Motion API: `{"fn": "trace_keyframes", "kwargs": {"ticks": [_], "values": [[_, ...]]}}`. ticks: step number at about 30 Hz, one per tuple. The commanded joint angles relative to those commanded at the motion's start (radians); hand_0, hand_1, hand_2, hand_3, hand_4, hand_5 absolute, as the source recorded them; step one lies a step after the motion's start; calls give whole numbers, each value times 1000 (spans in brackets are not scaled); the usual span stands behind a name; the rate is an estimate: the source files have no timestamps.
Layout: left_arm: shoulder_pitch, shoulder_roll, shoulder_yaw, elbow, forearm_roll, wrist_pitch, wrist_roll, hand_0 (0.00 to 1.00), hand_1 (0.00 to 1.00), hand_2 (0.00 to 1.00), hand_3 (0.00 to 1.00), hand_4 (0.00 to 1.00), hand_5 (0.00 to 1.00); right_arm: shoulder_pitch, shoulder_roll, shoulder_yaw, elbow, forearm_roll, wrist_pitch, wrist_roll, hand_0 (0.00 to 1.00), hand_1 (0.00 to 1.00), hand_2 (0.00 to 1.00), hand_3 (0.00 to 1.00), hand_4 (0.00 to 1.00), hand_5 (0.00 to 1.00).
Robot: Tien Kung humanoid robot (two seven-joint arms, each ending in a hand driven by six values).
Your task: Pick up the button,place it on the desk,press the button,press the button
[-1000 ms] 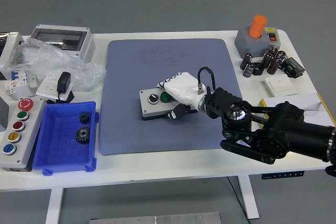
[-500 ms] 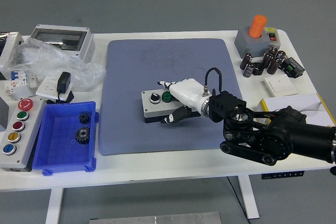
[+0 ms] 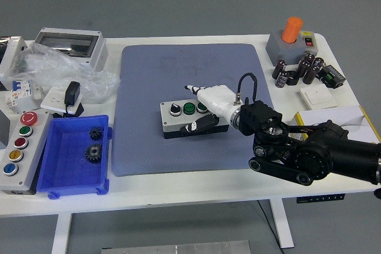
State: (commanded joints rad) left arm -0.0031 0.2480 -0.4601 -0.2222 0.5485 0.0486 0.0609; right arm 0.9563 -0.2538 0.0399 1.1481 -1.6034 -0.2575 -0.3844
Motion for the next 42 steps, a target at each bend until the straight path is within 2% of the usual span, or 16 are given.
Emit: {"fn": "trace_keyframes", "kwargs": {"ticks": [6, 7, 14, 25, 32, 38, 42], "values": [[1, -1, -1, 0, 0, 0, -2, 619, 668, 598, 614, 705, 271, 1, -23, 6, 32, -11, 38, -42, 748, 742, 886, 998, 998, 722], [2, -1, -2, 0, 0, 0, -3, 619, 669, 598, 611, 705, 270, 2, -28, 7, 42, -13, 45, -51, 710, 738, 881, 995, 998, 747], [2, -1, -9, -1, 7, 0, -4, 619, 669, 598, 611, 702, 268, 0, -65, 17, 118, -22, 90, -112, 685, 730, 881, 998, 998, 758], [4, -2, -12, -1, 9, 1, -6, 619, 669, 598, 612, 699, 266, -2, -103, 33, 196, -24, 117, -160, 650, 714, 877, 998, 998, 781], [3, -1, -13, -1, 9, 2, -7, 619, 669, 598, 614, 698, 264, -6, -108, 37, 210, -21, 110, -158, 642, 707, 875, 998, 998, 780], [4, -2, -9, 0, 6, 2, -8, 619, 670, 598, 613, 698, 265, -22, -119, 98, 218, -67, 37, -134, 642, 703, 874, 998, 998, 800], [3, -2, -10, 0, 5, 2, -9, 619, 670, 598, 613, 698, 265, -71, -163, 182, 268, -127, 6, -136, 642, 703, 874, 998, 998, 800]]}}
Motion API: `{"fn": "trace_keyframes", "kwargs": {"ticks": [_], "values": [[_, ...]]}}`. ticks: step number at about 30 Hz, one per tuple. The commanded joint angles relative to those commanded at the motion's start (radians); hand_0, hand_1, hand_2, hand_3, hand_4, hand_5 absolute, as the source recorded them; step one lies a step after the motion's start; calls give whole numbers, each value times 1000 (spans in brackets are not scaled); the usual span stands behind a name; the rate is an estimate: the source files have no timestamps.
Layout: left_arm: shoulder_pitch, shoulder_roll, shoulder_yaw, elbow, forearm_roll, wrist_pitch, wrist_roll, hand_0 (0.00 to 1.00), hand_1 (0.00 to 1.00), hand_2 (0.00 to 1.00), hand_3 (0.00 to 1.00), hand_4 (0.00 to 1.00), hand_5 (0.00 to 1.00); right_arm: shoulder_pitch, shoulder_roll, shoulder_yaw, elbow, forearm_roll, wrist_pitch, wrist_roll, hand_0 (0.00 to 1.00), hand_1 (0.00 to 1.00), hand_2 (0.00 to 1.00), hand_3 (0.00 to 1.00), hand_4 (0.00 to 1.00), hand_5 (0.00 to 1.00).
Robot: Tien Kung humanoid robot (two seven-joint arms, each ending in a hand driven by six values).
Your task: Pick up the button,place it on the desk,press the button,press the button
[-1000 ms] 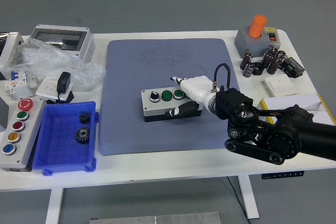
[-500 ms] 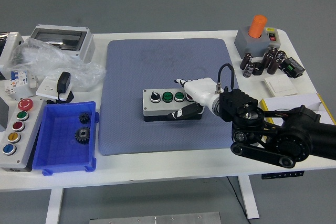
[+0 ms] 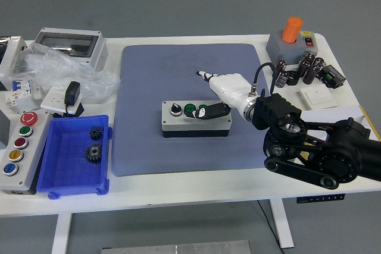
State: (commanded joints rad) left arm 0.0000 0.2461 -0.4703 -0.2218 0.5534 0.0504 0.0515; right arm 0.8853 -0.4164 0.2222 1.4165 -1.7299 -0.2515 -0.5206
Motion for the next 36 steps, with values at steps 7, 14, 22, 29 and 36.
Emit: {"fn": "trace_keyframes", "kwargs": {"ticks": [7, 14, 22, 29, 36], "values": [[8, 1, 3, 2, -12, 3, -2, 617, 669, 598, 613, 698, 266, -124, -164, 184, 176, -138, 47, -56, 662, 714, 882, 998, 998, 807], [10, 6, 14, 6, -28, 6, -3, 618, 669, 598, 613, 698, 267, -154, -315, 167, 350, -96, 195, -117, 521, 554, 498, 930, 748, 314], [7, 5, 15, 7, -28, 5, -2, 618, 669, 598, 614, 698, 267, -137, -339, 188, 363, 39, 364, -125, 442, 409, 260, 998, 406, 2], [5, 9, 17, 7, -32, 5, -2, 618, 669, 598, 614, 701, 269, -67, -299, 162, 363, 110, 402, -125, 377, 330, 233, 998, 353, 2], [5, 8, 25, 7, -39, 4, 0, 618, 669, 598, 613, 702, 270, 0, -244, 78, 363, 172, 401, -125, 367, 328, 228, 998, 345, 2]]}}
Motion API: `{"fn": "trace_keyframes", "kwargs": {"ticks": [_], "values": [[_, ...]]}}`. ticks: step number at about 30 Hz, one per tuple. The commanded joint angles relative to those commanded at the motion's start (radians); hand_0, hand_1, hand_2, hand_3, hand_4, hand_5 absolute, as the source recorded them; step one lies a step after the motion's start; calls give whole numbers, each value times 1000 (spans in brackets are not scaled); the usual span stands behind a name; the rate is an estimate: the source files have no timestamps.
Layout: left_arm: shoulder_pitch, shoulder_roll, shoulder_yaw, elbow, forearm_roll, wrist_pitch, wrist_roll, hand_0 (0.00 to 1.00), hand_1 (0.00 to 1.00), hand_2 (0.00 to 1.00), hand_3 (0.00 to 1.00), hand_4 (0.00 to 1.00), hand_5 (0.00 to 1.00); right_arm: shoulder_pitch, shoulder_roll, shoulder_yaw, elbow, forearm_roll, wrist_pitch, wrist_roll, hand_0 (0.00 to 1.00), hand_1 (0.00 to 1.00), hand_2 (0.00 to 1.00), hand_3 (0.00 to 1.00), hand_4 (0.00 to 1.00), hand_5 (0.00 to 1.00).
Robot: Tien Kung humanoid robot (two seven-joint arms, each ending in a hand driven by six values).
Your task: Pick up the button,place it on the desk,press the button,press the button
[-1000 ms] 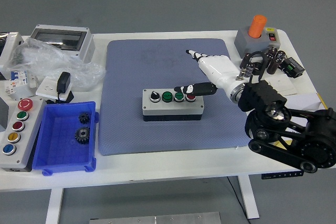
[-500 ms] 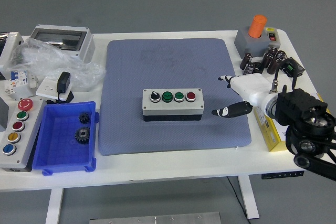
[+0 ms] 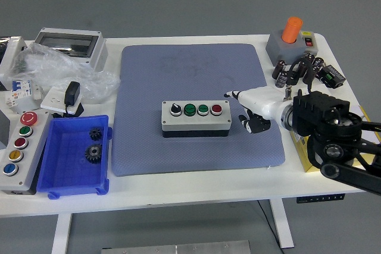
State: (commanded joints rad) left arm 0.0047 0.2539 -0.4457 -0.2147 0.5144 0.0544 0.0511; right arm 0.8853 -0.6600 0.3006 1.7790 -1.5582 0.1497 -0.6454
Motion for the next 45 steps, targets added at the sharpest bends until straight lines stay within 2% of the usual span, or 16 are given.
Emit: {"fn": "trace_keyframes", "kwargs": {"ticks": [5, 12, 28, 45], "values": [[0, 1, 1, 0, -2, 0, 0, 618, 669, 599, 613, 704, 272, 18, 31, -35, 0, 23, -3, 0, 359, 326, 228, 998, 335, 2], [0, 0, 3, 0, -3, -1, -1, 618, 669, 598, 614, 704, 273, 19, 53, -53, -11, 47, -11, 0, 358, 327, 229, 998, 335, 2], [-2, -2, 3, -1, -2, -2, -4, 620, 671, 599, 614, 707, 277, 11, 54, -36, -69, 59, -21, 0, 352, 324, 228, 998, 333, 2], [-2, 0, -11, -3, 11, -3, -6, 620, 671, 599, 615, 711, 282, 18, 74, -95, -98, 85, -19, 0, 341, 318, 228, 998, 335, 2]]}}
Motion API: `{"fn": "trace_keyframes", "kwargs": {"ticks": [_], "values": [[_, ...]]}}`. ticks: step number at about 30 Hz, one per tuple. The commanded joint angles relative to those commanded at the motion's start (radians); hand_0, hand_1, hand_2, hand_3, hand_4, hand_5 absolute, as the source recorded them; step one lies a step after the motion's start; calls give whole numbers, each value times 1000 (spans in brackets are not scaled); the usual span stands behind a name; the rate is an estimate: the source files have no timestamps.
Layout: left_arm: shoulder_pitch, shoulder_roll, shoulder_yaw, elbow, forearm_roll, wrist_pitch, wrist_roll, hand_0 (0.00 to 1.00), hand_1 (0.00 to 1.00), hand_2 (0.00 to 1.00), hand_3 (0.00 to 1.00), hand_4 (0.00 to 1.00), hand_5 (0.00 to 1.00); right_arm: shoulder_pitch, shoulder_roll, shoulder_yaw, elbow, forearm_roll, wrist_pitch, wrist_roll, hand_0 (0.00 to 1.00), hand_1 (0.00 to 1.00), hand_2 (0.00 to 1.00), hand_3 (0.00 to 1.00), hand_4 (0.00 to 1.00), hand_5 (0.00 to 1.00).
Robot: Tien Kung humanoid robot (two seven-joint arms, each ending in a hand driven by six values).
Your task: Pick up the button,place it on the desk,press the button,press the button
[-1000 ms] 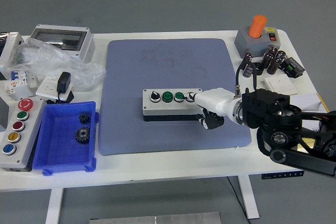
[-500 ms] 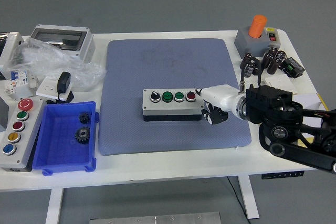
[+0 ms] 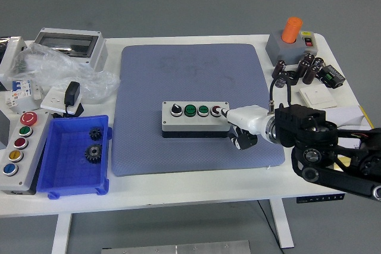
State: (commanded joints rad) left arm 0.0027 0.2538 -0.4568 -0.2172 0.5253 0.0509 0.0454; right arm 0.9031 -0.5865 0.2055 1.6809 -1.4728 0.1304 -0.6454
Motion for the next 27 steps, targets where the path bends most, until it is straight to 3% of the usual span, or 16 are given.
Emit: {"fn": "trace_keyframes", "kwargs": {"ticks": [4, 9, 15, 16, 18, 21, 22, 27], "values": [[0, 0, -6, -1, 5, -1, -1, 620, 670, 599, 614, 712, 284, -2, -9, 22, 10, -5, -11, 3, 339, 316, 228, 998, 337, 2], [1, -1, -3, 0, 2, -1, 0, 620, 670, 599, 614, 712, 284, -26, -43, 116, 55, -24, -29, 8, 339, 316, 228, 998, 337, 2], [1, -1, -1, 1, -2, -2, 1, 620, 671, 599, 614, 713, 286, -116, -78, 260, 98, -30, -57, 53, 334, 315, 228, 998, 339, 2], [1, -1, 0, 1, -2, -2, 2, 620, 670, 600, 614, 715, 288, -139, -76, 288, 96, -27, -78, 76, 323, 311, 235, 953, 358, 2], [2, -2, 4, 1, -4, -3, 3, 620, 670, 600, 614, 715, 288, -184, -63, 347, 84, -19, -123, 126, 323, 311, 235, 953, 358, 2], [2, -6, 16, 2, -11, -4, 5, 620, 670, 600, 614, 715, 288, -260, -14, 447, 27, 38, -216, 229, 323, 311, 235, 953, 358, 2], [2, -7, 18, 2, -12, -5, 5, 620, 670, 600, 614, 716, 290, -282, 4, 479, 7, 60, -246, 262, 244, 357, 440, 814, 667, 224], [-7, -4, 3, -2, 9, -5, 0, 620, 670, 600, 614, 716, 290, -395, 48, 650, -94, 203, -403, 454, 244, 357, 440, 814, 667, 224]]}}
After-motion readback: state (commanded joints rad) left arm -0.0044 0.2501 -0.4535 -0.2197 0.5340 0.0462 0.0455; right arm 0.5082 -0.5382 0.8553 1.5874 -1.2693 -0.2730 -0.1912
